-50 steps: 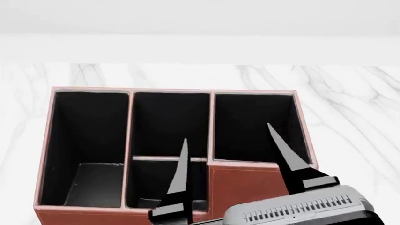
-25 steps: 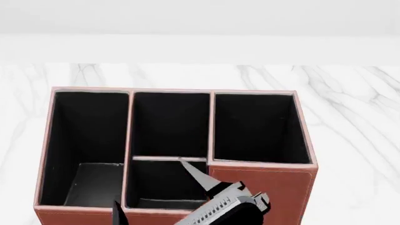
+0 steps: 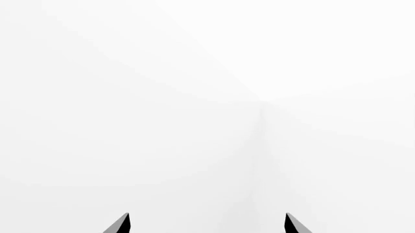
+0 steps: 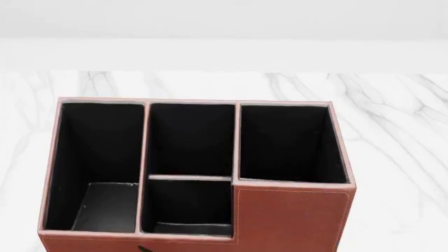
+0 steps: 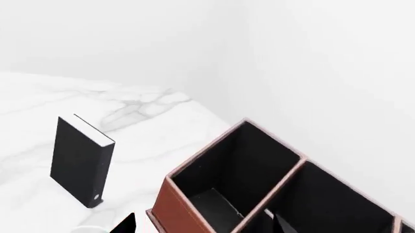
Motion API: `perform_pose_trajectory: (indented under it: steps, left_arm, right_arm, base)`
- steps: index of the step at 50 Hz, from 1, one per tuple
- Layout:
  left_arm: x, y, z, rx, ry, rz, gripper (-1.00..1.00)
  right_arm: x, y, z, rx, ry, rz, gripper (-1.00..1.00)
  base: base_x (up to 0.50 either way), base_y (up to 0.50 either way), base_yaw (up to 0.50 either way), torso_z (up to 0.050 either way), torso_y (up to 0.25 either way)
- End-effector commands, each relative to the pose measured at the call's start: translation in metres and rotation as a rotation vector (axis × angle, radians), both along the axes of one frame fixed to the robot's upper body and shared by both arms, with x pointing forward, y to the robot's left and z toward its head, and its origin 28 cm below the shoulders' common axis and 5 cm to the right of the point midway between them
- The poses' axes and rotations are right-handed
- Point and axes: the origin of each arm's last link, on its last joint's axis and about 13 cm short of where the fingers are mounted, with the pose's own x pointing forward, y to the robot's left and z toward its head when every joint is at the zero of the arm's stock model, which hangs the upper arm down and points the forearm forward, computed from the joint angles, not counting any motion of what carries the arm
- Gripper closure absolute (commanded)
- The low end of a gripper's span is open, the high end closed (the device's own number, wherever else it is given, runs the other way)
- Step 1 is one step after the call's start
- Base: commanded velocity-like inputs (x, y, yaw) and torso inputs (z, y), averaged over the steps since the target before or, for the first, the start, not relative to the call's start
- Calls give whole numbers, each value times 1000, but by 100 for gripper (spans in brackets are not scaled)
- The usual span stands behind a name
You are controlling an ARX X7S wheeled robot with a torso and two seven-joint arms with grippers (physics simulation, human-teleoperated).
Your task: Pick up the yellow and white mug and place it to the right of the caddy.
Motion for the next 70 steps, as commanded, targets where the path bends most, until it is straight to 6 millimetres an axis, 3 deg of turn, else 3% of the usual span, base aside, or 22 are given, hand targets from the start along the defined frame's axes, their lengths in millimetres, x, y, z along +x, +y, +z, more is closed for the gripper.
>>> perform_pose_trajectory:
  steps: [1, 39, 52, 59, 70]
  left_arm:
    - [0, 0, 0, 0, 1, -1, -100]
    - [0, 0, 0, 0, 4, -6, -100]
    - [0, -1, 0, -3, 3, -6, -100]
    - [0, -1, 0, -1, 6, -8, -100]
    - [-2, 0, -2, -4, 1, -4, -100]
  right_arm:
    - [-10, 3, -10, -27, 43, 73, -100]
    - [-50, 15, -37, 37, 103, 129, -100]
    - [-62, 18, -59, 25, 187, 149, -100]
    - [-60, 20, -84, 21, 276, 127, -100]
    - [-59, 19, -96, 21, 315, 107, -100]
  base:
    - [0, 0, 0, 0, 0]
    - [0, 0, 0, 0, 0]
    - [0, 0, 0, 0, 0]
    - [0, 0, 0, 0, 0]
    - [0, 0, 0, 0, 0]
